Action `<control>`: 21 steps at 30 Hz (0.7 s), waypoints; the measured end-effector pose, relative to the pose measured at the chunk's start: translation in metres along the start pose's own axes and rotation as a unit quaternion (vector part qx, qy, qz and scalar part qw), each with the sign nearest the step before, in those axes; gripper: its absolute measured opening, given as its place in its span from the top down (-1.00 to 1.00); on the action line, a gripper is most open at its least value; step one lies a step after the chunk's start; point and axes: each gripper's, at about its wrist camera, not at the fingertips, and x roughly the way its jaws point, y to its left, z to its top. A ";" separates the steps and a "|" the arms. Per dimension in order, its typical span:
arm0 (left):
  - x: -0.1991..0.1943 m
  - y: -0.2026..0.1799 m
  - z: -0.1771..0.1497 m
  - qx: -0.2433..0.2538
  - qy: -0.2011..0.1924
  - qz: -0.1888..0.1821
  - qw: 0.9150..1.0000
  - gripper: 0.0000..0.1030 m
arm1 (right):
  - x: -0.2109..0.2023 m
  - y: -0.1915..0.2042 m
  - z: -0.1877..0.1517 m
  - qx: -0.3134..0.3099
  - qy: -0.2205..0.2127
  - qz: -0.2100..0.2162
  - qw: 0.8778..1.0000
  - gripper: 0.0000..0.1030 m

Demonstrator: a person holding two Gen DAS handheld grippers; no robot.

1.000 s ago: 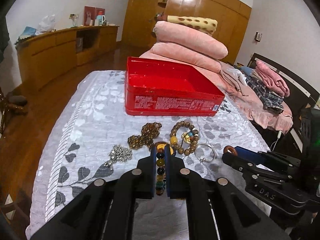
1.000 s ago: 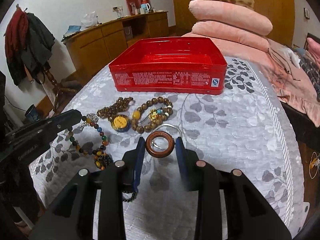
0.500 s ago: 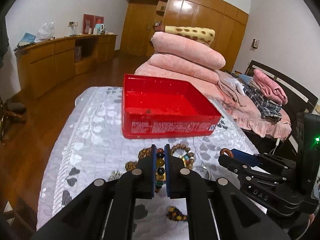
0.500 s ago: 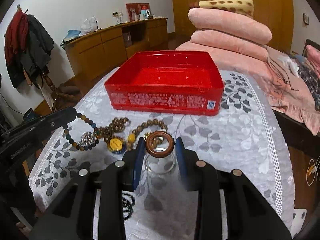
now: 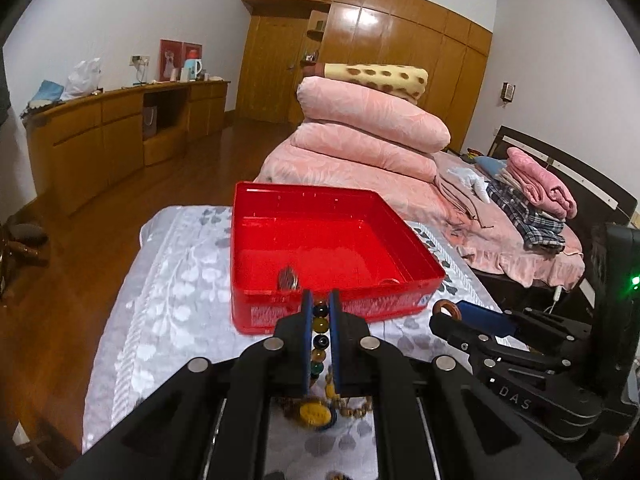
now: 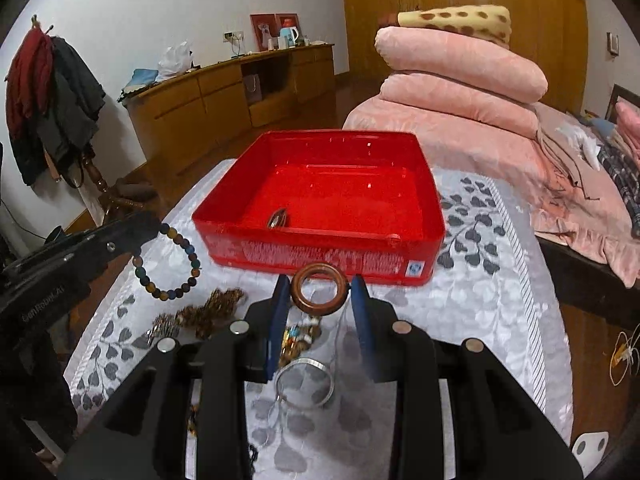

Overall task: Organize jewelry
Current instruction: 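Carry the ring in the right tool and bracelet in the left tool over the red box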

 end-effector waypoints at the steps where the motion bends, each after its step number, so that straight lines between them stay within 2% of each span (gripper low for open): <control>1: 0.003 -0.001 0.003 0.002 0.000 0.001 1.000 0.85 | 0.001 -0.001 0.005 -0.001 -0.001 0.000 1.000 0.42; 13: 0.033 0.001 0.029 0.005 -0.003 0.013 1.000 0.85 | 0.023 -0.010 0.046 0.004 -0.006 0.002 1.000 0.42; 21: 0.057 0.002 0.056 0.000 -0.016 0.001 1.000 0.85 | 0.048 -0.019 0.070 0.009 0.000 0.001 1.000 0.42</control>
